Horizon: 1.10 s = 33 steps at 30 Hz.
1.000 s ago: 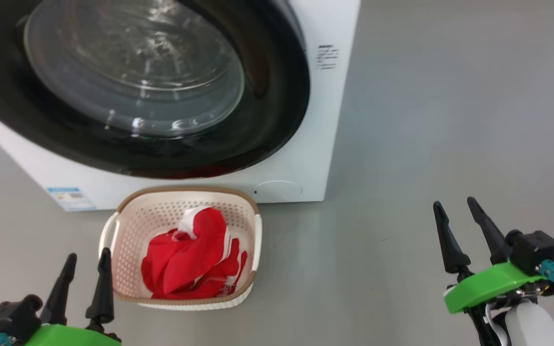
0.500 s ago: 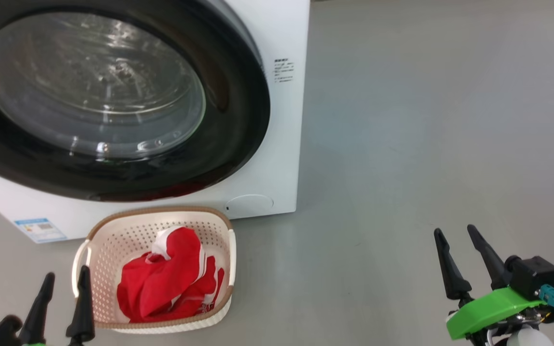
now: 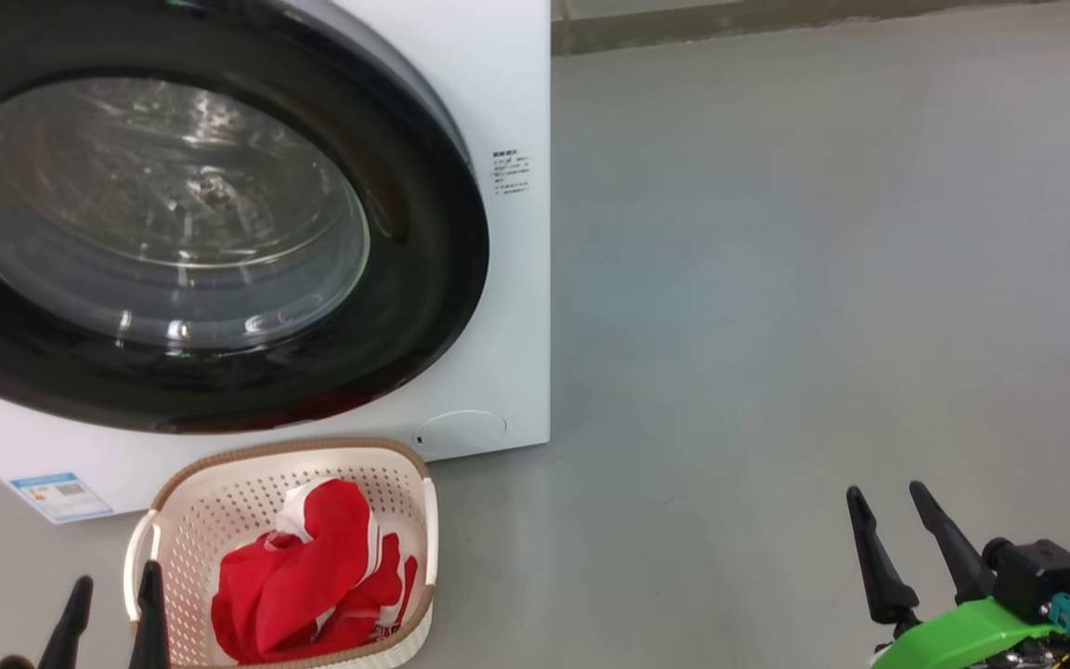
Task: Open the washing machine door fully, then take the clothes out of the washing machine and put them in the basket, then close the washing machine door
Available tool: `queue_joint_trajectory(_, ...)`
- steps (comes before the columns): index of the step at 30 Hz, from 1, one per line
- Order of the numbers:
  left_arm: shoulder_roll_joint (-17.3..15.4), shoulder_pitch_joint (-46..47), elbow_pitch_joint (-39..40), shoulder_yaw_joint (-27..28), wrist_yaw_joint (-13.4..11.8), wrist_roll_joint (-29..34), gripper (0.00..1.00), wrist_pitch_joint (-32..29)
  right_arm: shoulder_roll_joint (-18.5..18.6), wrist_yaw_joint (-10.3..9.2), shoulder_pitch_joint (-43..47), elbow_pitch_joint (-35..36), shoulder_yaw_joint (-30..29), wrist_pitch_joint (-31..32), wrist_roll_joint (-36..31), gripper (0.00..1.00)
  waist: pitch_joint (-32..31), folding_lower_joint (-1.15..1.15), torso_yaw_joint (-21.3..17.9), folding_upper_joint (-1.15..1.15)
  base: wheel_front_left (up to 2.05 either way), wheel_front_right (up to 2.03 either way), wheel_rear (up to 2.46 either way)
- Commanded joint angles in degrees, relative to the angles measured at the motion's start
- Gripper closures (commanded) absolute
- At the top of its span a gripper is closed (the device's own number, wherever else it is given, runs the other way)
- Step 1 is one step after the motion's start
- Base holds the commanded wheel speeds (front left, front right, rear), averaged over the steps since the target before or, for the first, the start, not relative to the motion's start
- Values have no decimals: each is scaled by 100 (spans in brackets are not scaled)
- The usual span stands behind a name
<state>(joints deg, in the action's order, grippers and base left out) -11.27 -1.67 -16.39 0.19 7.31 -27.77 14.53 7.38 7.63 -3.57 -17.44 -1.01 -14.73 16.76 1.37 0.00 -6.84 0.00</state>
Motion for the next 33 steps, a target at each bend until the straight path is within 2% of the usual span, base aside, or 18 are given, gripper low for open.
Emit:
queue_joint_trajectory(1, -109, 66, 96, 254, 18, 75, 0, 47, 64, -14, 9, 144, 94, -27, 3, 0, -48, 0, -39, 0, 0, 0, 0)
queue_joint_trajectory(17, -32, -134, 53, 398, 18, 140, 0, 47, 89, -14, 237, 206, 3, -27, -1, 0, -253, 0, -154, 0, 0, 0, 0)
queue_joint_trajectory(33, -9, -132, 107, 431, 18, 146, 0, 47, 62, -14, 283, 274, -35, -27, -16, 0, -201, 0, -111, 0, 0, 0, 0)
